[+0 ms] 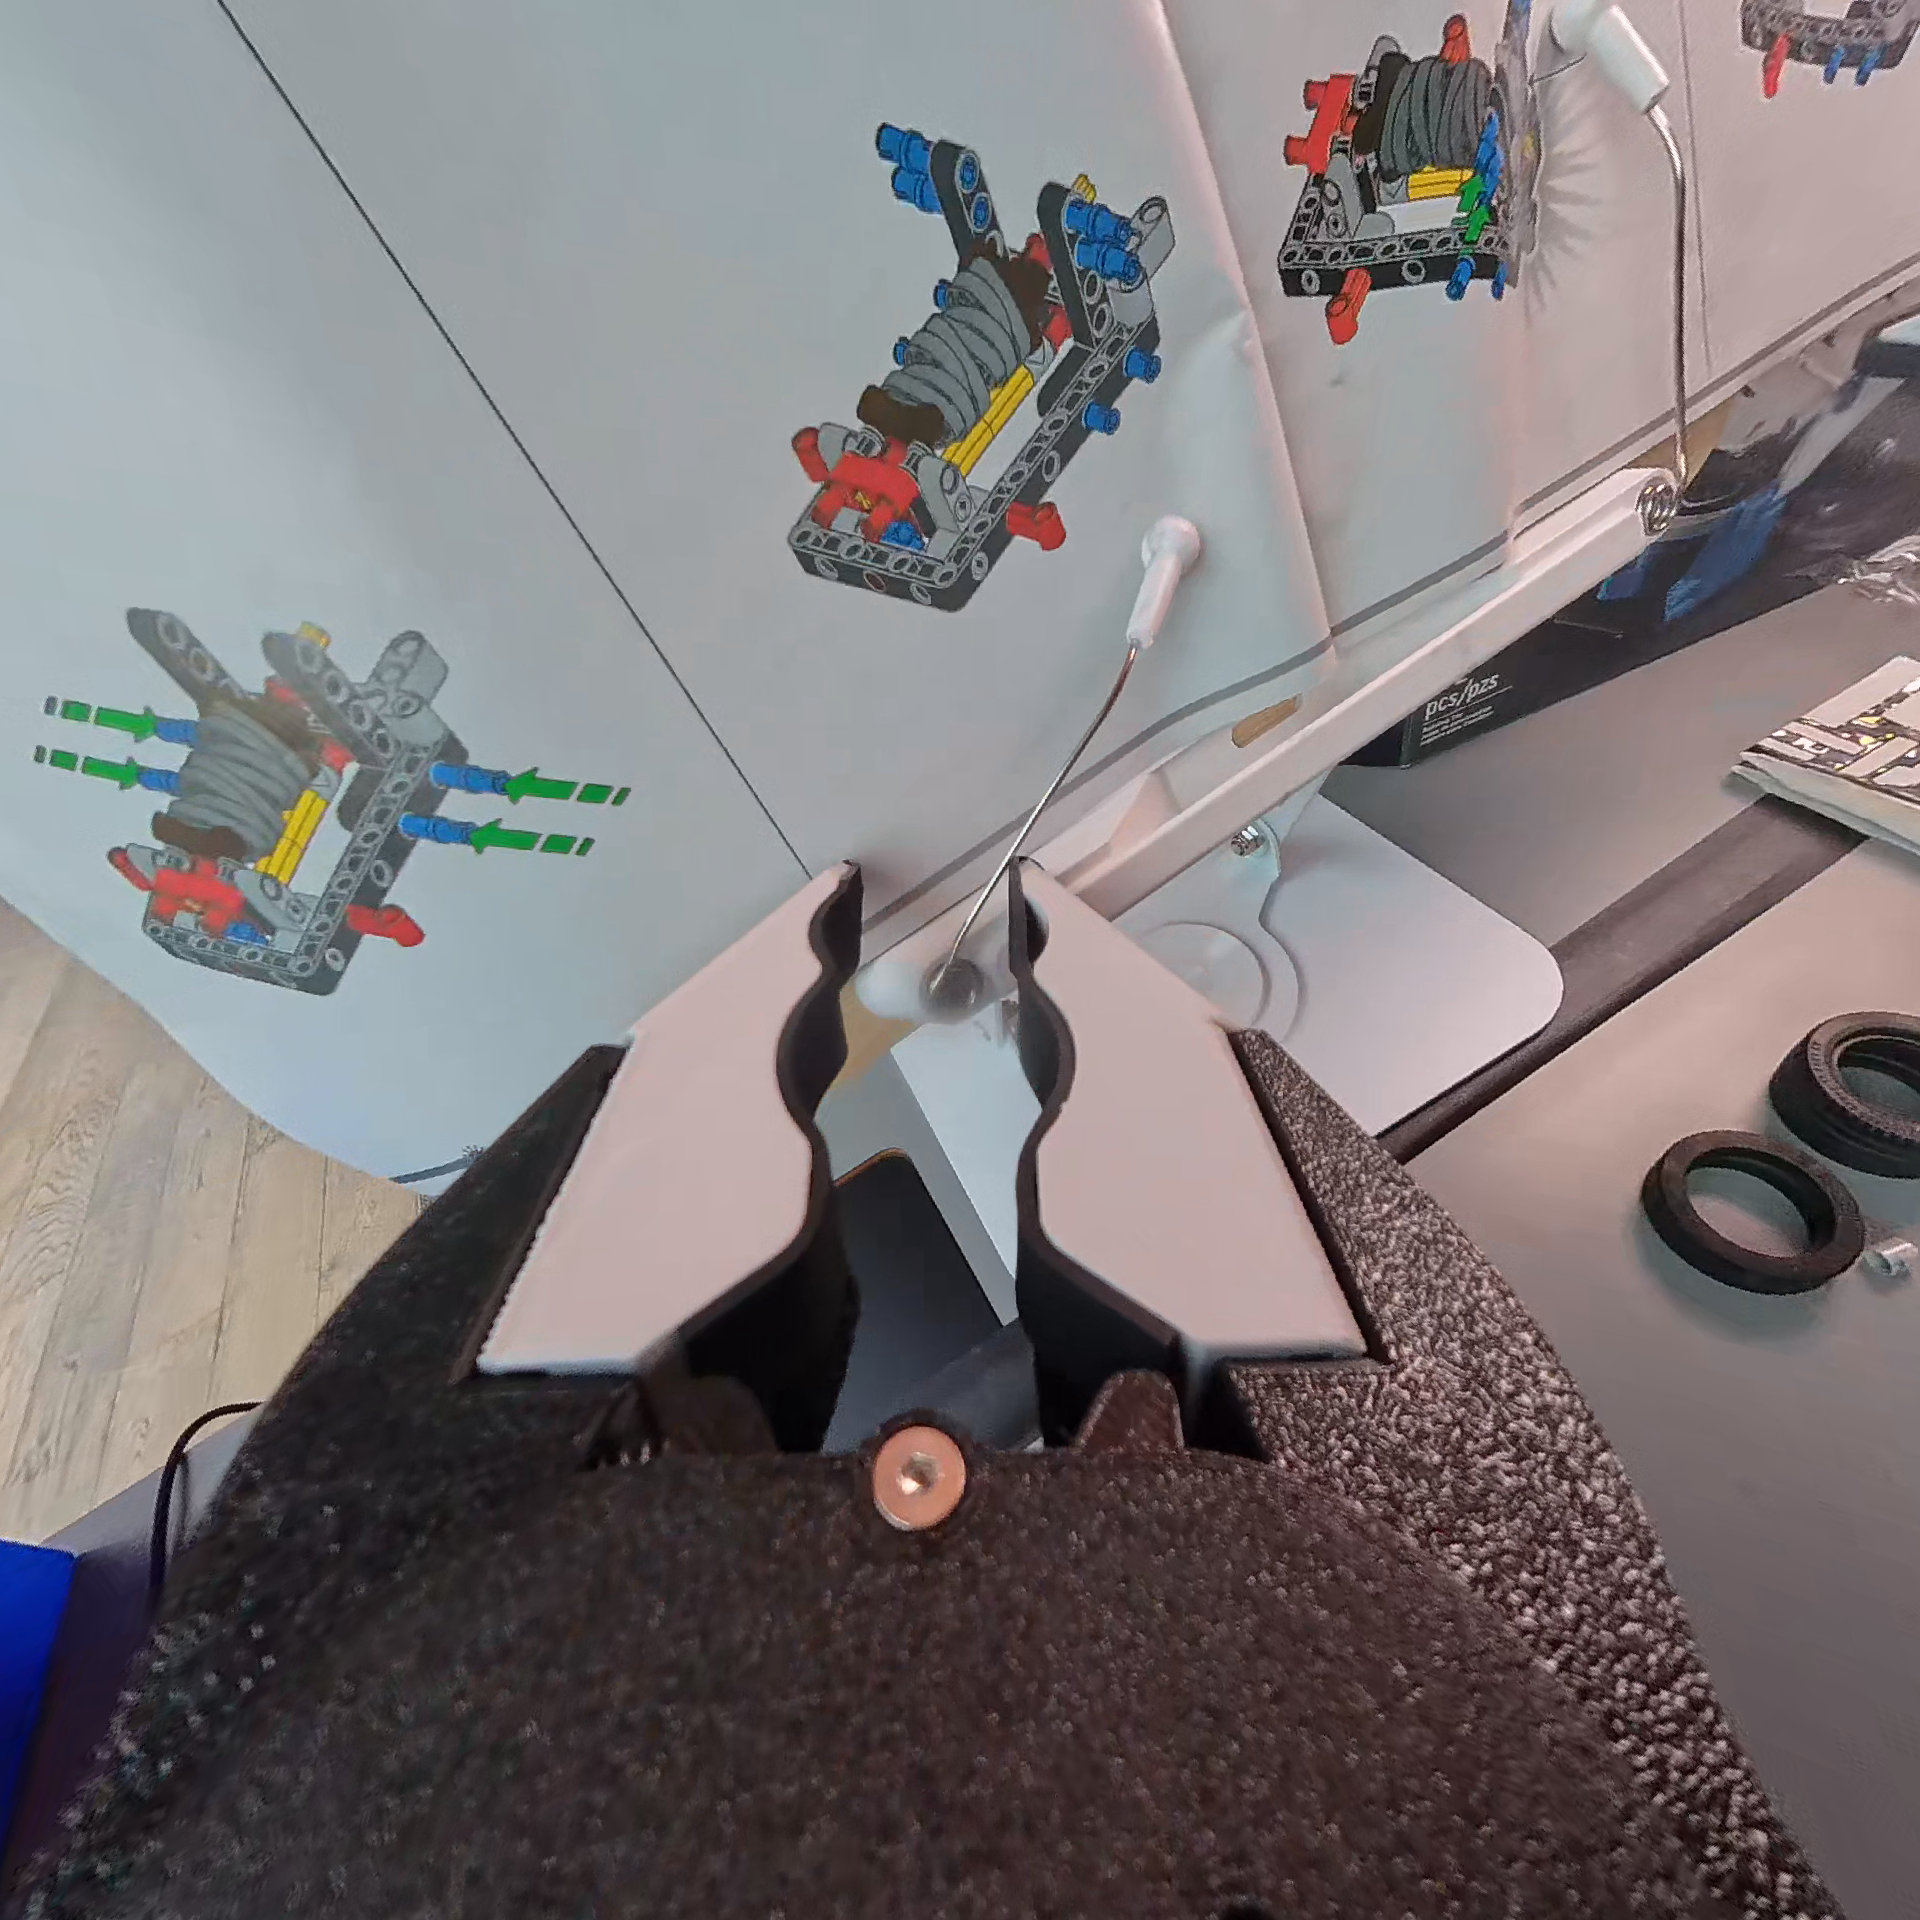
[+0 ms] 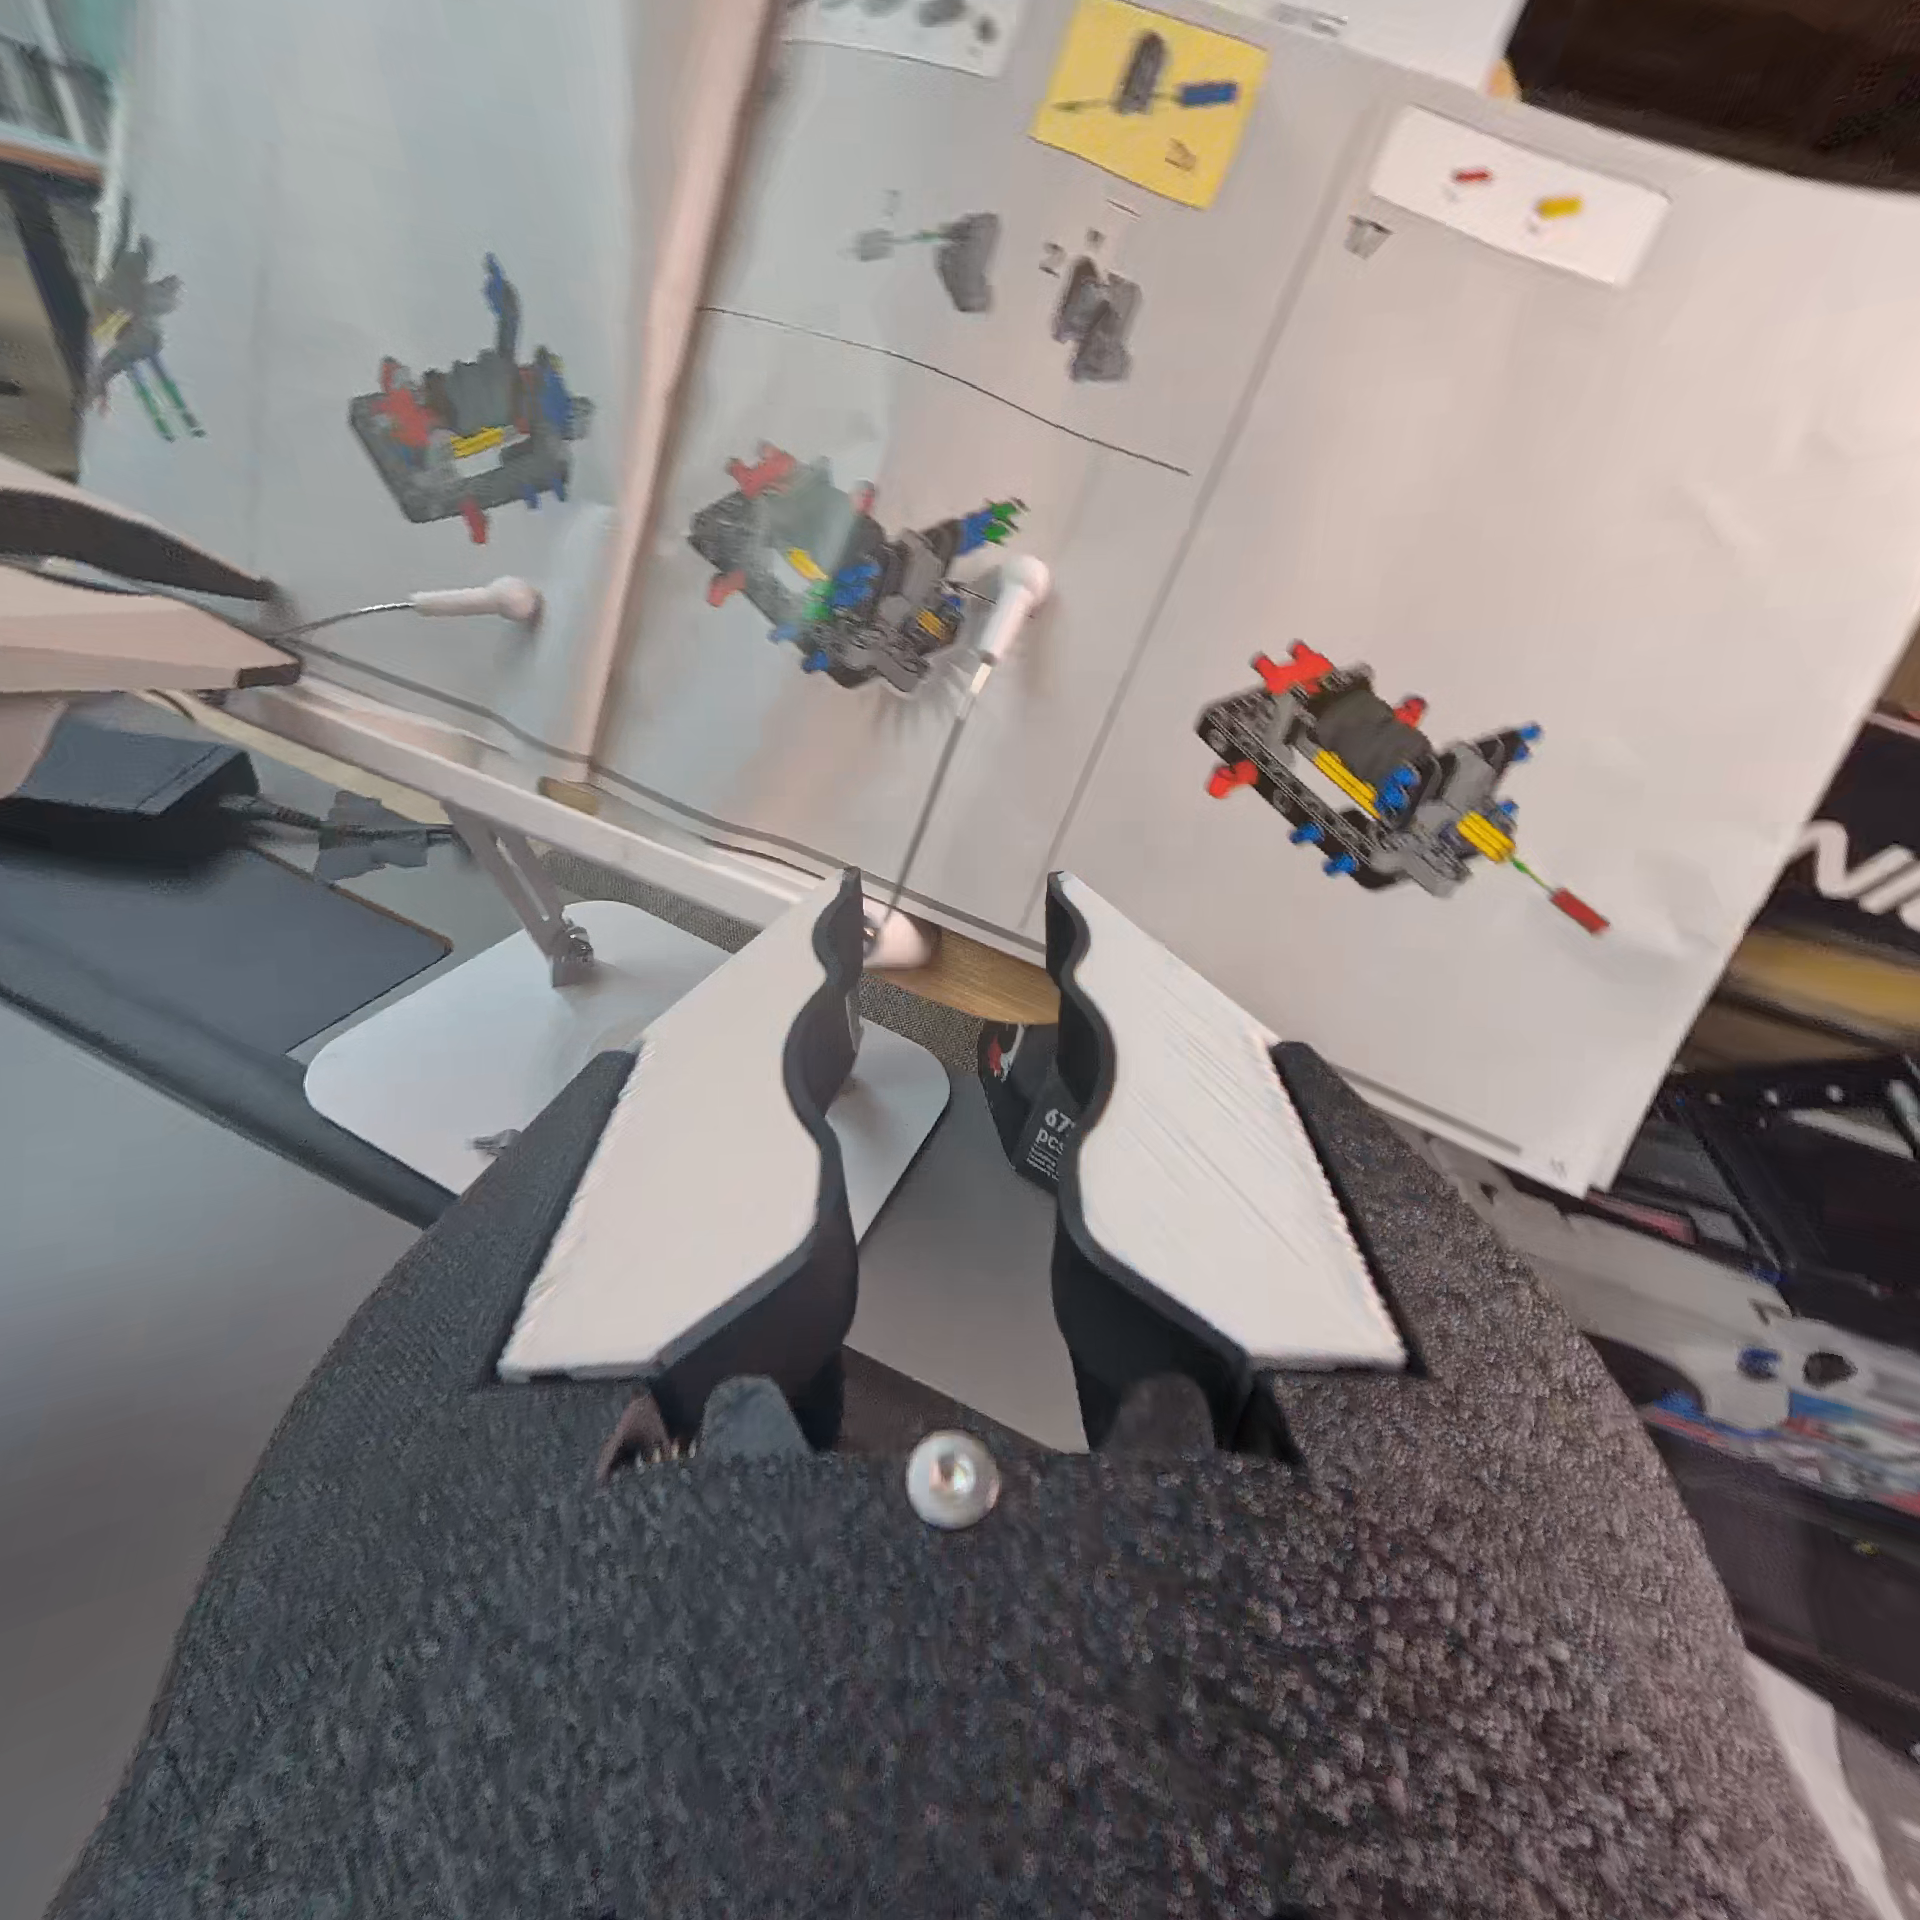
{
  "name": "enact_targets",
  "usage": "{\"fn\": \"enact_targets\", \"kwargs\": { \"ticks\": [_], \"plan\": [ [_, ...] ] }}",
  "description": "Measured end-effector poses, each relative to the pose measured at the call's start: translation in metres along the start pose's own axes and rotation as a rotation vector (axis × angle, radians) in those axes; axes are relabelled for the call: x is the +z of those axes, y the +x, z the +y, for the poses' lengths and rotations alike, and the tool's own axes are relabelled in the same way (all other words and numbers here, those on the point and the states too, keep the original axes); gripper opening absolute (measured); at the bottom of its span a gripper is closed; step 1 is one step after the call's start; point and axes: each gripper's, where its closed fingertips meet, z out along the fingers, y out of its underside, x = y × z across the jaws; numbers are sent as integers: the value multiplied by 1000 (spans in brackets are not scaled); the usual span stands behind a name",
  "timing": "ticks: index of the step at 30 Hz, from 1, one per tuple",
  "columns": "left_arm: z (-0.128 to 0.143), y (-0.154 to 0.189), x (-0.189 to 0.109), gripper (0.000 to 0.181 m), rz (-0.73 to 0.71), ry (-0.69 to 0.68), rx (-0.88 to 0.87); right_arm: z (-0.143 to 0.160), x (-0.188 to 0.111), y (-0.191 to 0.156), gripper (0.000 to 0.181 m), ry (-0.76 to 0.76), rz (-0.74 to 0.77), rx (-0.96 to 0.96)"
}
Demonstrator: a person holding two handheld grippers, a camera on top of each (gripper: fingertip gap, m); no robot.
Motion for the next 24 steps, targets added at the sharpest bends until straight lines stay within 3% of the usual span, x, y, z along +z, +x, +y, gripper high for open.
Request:
{"fn": "enact_targets", "kwargs": {
  "ticks": [1,7,12,14,16,24],
  "plan": [
    [0,0,0,28,2,-6,2,9,-3,14,35,-5,24,74],
    [-1,-2,3,27,2,-19,27,55,1,31,50,-32,10,354],
    [0,-5,5,26,15,-21,39,53,23,28,64,-1,-79,456],
    [1,-7,6,26,23,-23,21,50,31,20,60,-8,-138,501],
    [1,-7,6,25,31,-17,12,48,31,14,44,-1,-150,502],
    [-3,-5,1,28,-2,9,-10,51,29,16,38,-25,-92,488]
  ]
}}
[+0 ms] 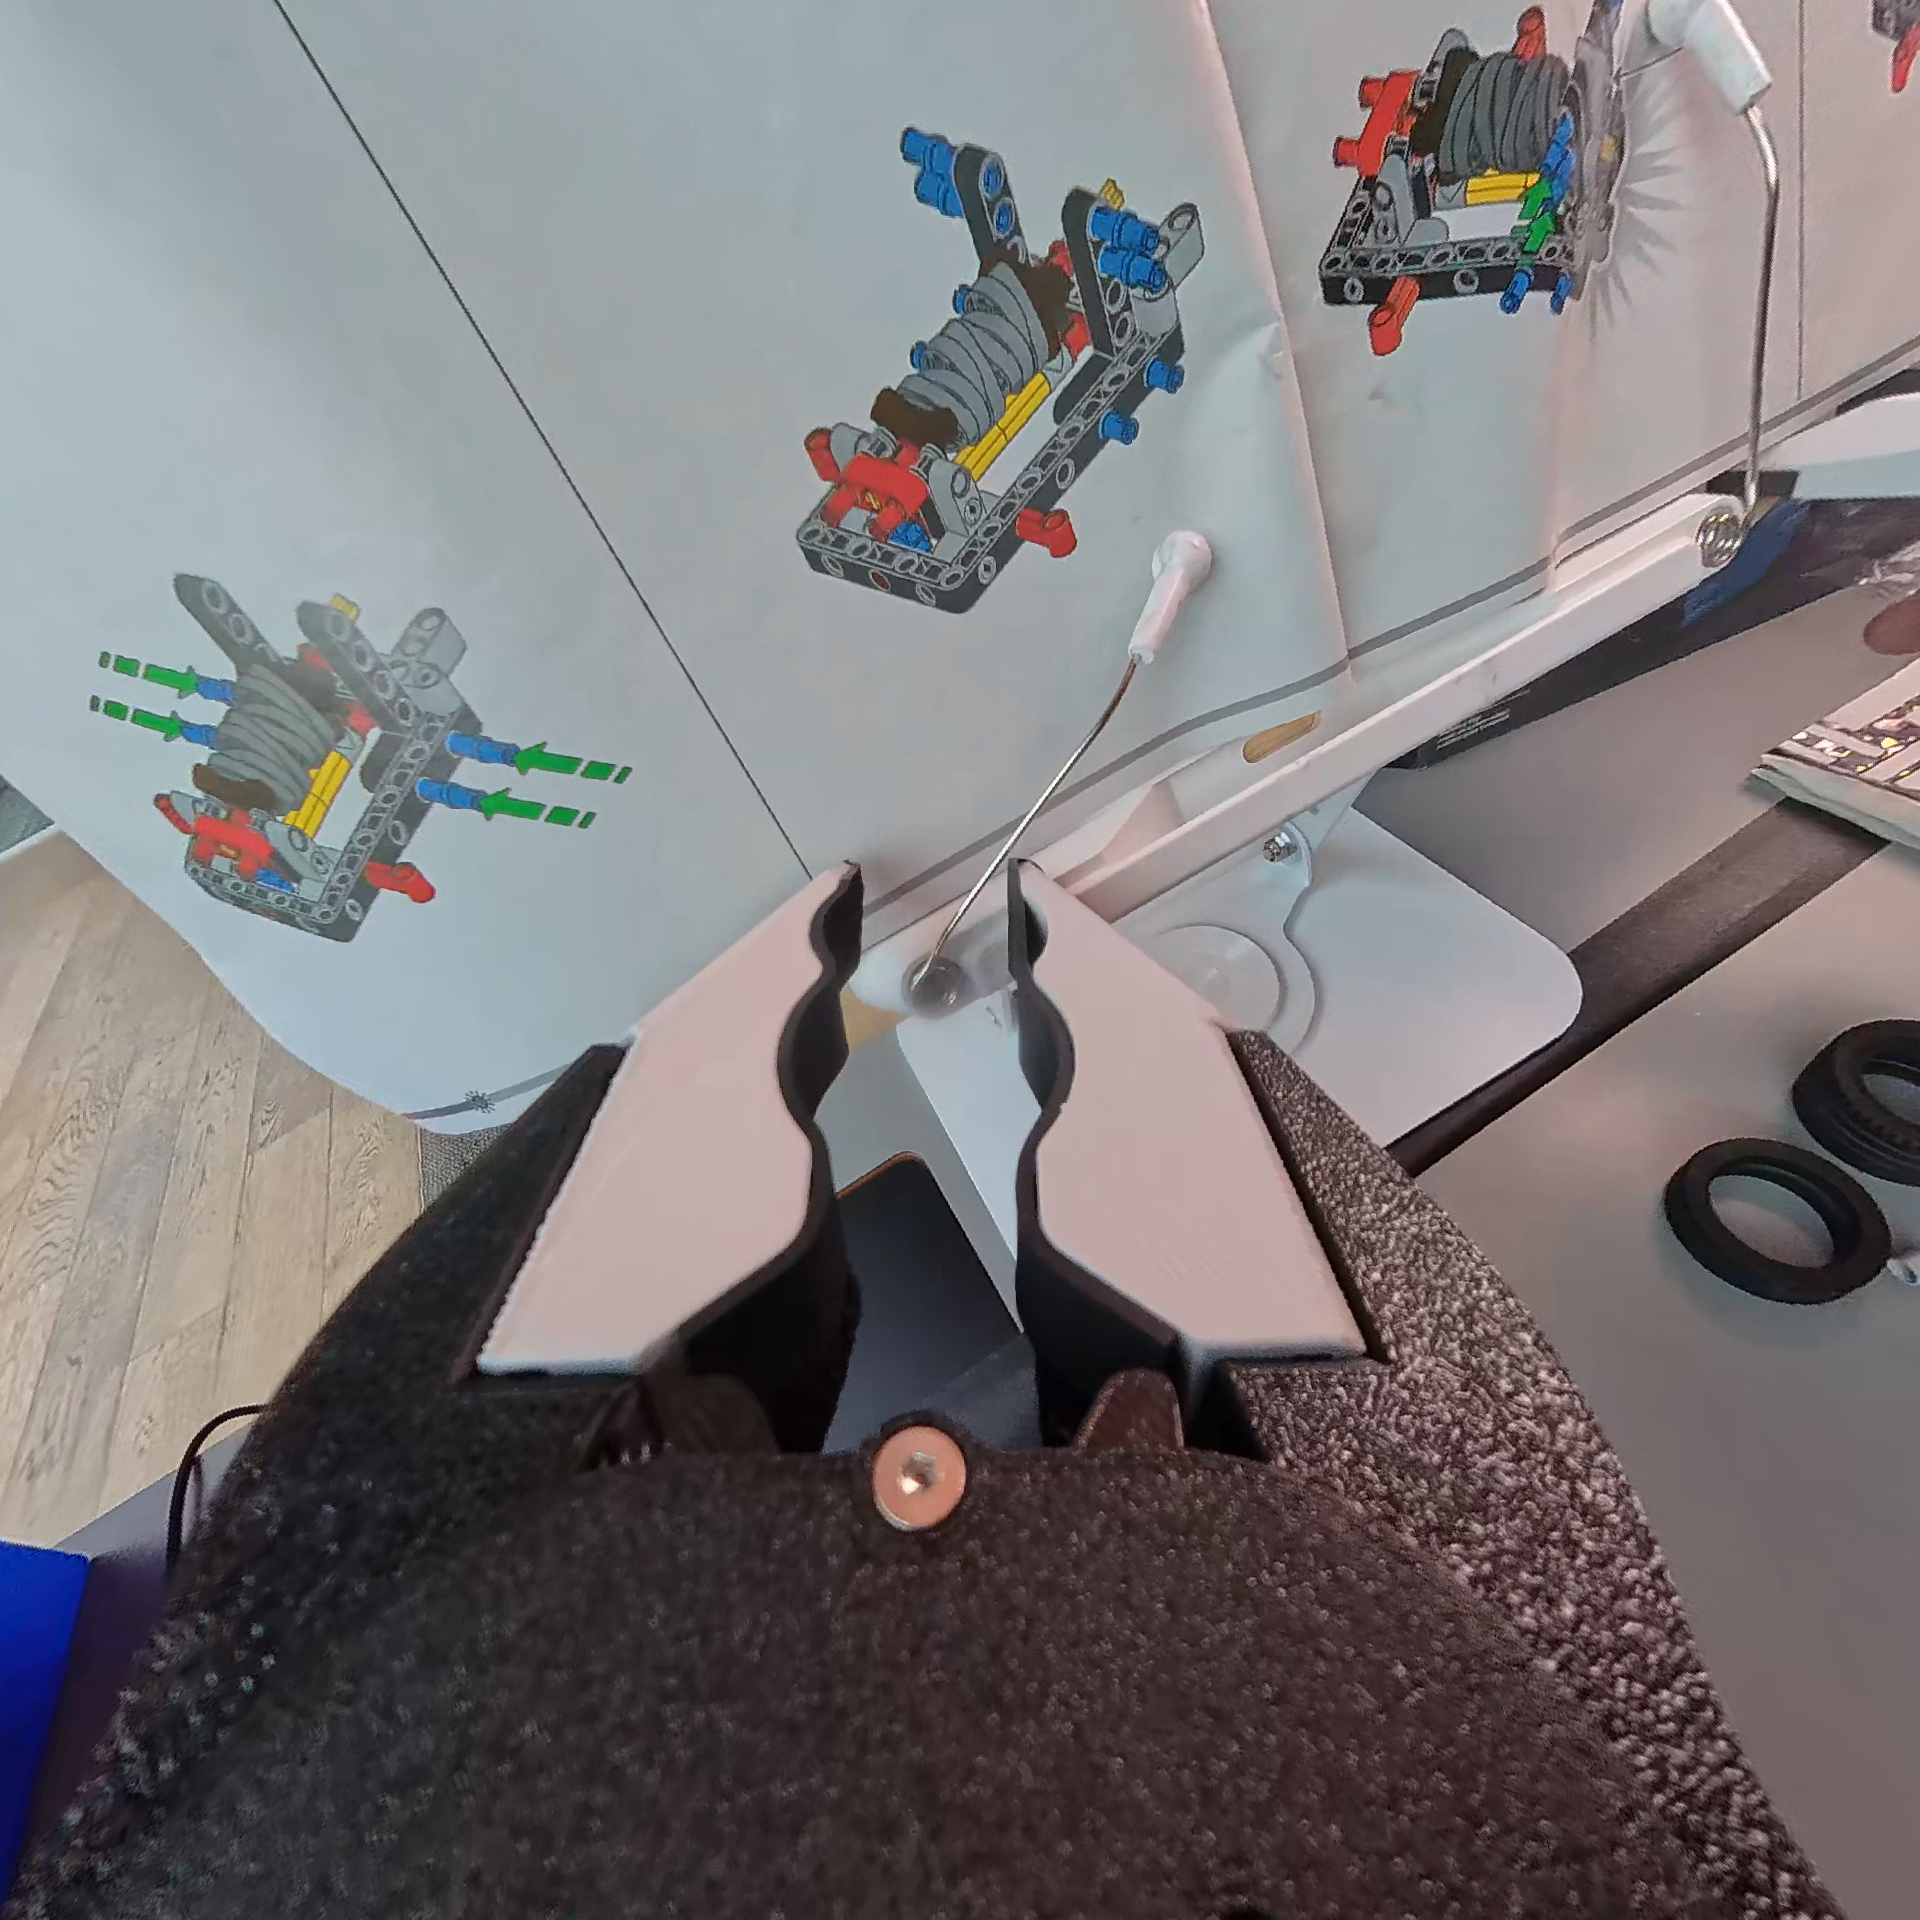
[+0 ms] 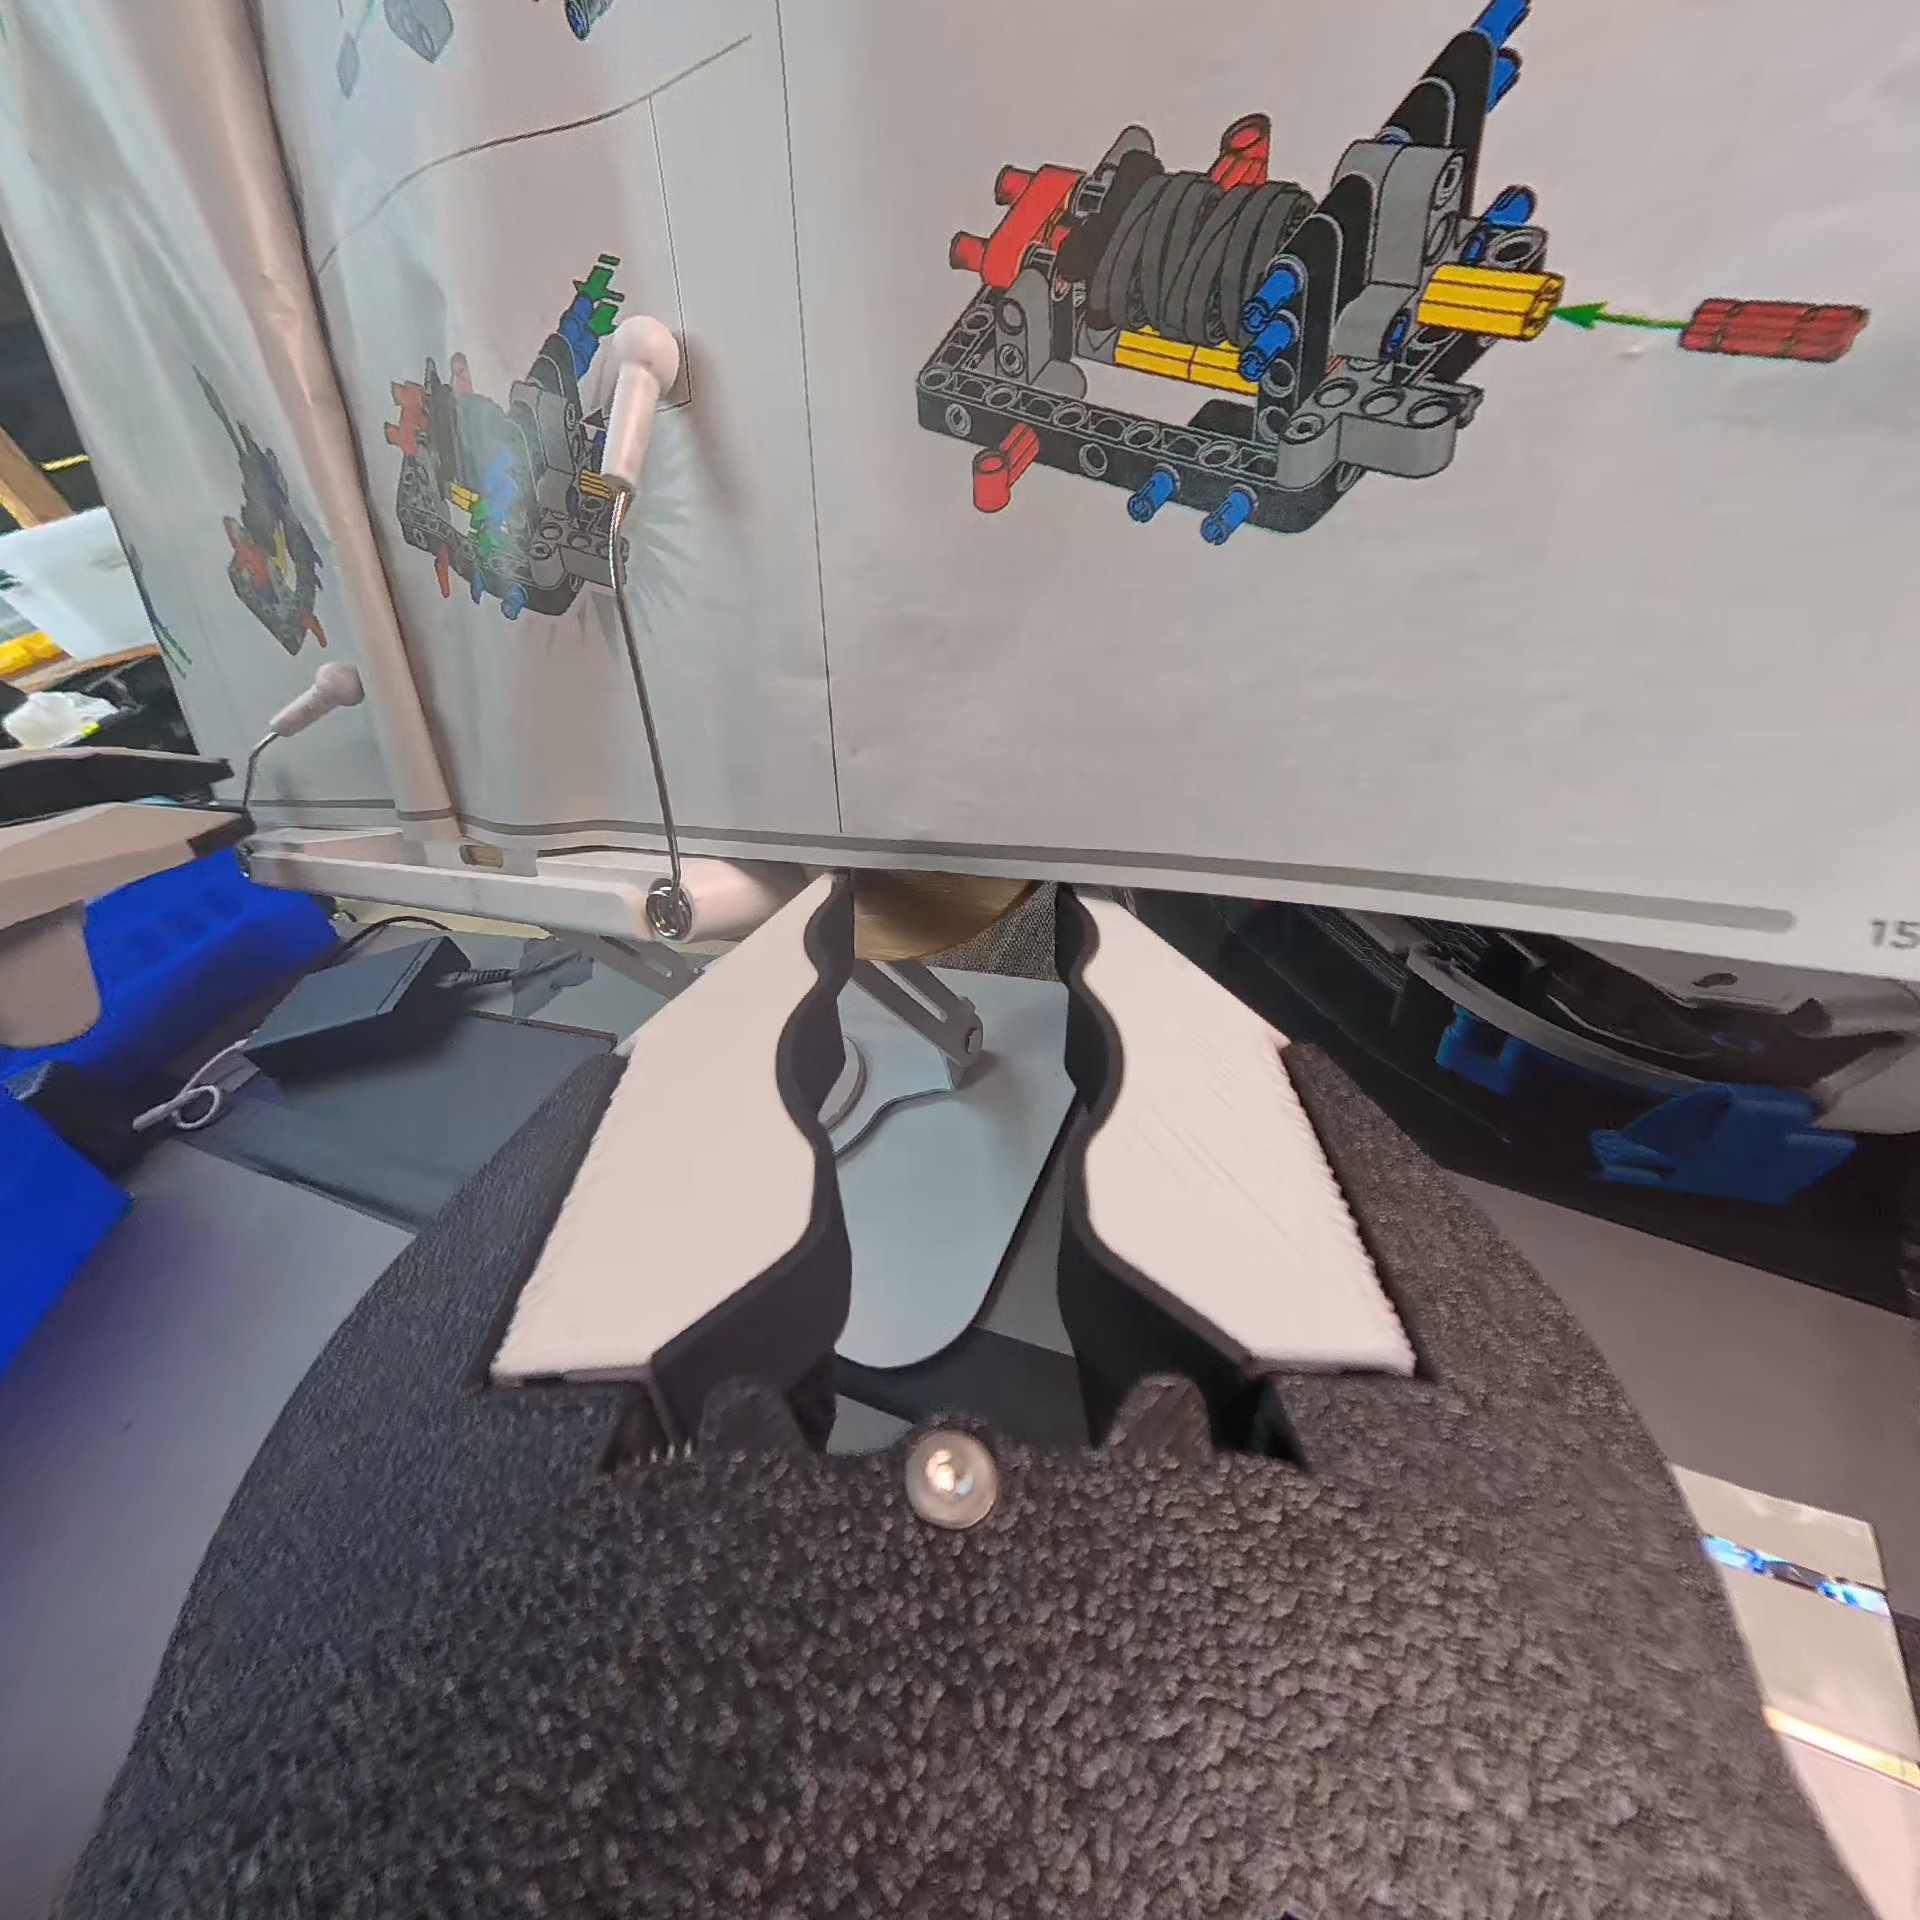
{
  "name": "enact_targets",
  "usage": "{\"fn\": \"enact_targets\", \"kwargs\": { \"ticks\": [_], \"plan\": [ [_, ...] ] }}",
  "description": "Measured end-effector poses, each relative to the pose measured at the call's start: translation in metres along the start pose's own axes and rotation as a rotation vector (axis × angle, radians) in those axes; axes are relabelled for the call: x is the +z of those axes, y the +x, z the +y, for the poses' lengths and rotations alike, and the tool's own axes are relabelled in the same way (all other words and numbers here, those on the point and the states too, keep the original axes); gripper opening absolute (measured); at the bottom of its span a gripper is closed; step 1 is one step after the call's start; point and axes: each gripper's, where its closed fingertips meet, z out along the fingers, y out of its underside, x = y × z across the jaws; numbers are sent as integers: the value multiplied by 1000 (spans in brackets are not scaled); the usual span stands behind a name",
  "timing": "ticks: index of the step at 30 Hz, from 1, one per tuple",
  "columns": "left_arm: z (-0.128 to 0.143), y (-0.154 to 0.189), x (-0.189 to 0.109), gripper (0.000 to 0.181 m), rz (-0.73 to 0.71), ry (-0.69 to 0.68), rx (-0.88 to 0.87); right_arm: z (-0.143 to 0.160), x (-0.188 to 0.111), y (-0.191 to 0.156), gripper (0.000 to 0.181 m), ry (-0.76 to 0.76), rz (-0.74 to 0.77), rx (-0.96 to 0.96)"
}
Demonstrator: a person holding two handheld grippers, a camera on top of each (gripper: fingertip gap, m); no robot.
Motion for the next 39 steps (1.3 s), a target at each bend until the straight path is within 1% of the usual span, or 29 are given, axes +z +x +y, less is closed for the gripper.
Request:
{"fn": "enact_targets", "kwargs": {
  "ticks": [3,6,8,11,14,17,18,21,23,26,28,36,39],
  "plan": [
    [-14,-1,-19,30,-33,93,-91,1,-14,-1,39,-5,2,27],
    [-28,13,-48,36,4,209,-187,-9,-40,3,30,89,63,-11],
    [-33,31,-72,39,54,265,-212,-27,-57,1,25,178,94,-102],
    [-30,63,-112,40,136,320,-216,-61,-67,-9,19,261,75,-261],
    [-15,91,-149,38,191,329,-186,-101,-59,-12,10,284,76,-363],
    [7,114,-179,36,227,311,-194,-137,-43,-7,0,292,99,-419],
    [14,120,-188,35,235,308,-200,-146,-37,-6,0,290,99,-428],
    [36,136,-210,35,256,287,-212,-166,-22,-2,0,280,113,-432],
    [52,141,-219,35,248,270,-205,-172,-16,1,0,263,125,-433],
    [69,143,-224,36,230,249,-174,-170,-12,5,0,240,153,-459],
    [74,140,-224,38,215,245,-166,-163,-16,11,1,227,166,-455],
    [84,134,-220,38,202,251,-167,-93,-45,59,0,150,245,-473],
    [89,135,-218,38,211,243,-173,-74,-50,71,0,119,257,-458]
  ]
}}
